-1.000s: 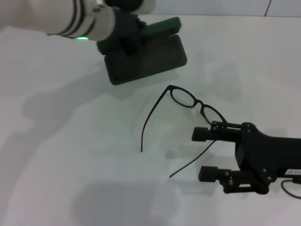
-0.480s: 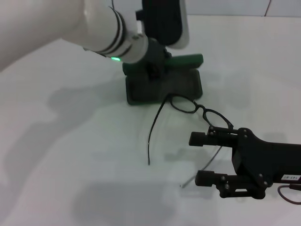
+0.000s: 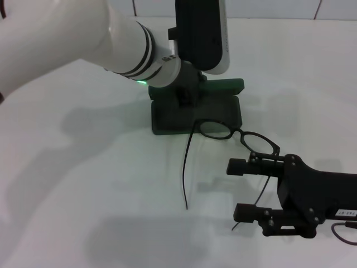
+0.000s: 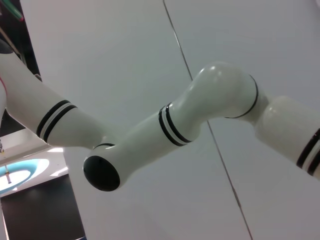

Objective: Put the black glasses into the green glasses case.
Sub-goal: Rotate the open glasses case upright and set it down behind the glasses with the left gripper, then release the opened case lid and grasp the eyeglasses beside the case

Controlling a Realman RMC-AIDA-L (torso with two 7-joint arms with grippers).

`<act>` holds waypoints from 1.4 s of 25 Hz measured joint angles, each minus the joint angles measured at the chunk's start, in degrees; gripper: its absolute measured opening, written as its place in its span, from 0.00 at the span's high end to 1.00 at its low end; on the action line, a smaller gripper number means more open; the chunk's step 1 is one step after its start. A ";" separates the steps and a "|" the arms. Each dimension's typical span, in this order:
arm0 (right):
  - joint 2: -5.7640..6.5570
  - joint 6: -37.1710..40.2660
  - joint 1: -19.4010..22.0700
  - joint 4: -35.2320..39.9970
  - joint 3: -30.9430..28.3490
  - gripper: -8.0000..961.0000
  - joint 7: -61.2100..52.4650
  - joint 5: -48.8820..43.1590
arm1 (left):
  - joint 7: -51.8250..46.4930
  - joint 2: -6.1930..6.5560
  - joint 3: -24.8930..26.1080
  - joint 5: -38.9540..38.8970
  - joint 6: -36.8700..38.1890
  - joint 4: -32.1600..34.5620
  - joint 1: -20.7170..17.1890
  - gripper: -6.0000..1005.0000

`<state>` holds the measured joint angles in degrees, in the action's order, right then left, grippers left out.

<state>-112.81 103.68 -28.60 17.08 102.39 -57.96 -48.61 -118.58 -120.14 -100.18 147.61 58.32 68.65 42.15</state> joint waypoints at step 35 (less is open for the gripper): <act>5.03 -17.70 -8.20 33.19 -31.02 0.31 -47.16 -53.07 | 31.18 0.28 18.96 -68.65 9.28 22.26 -41.99 0.63</act>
<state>-107.77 85.98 -36.80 50.27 71.36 -105.12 -101.68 -87.40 -119.87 -81.22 78.96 67.60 90.91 0.16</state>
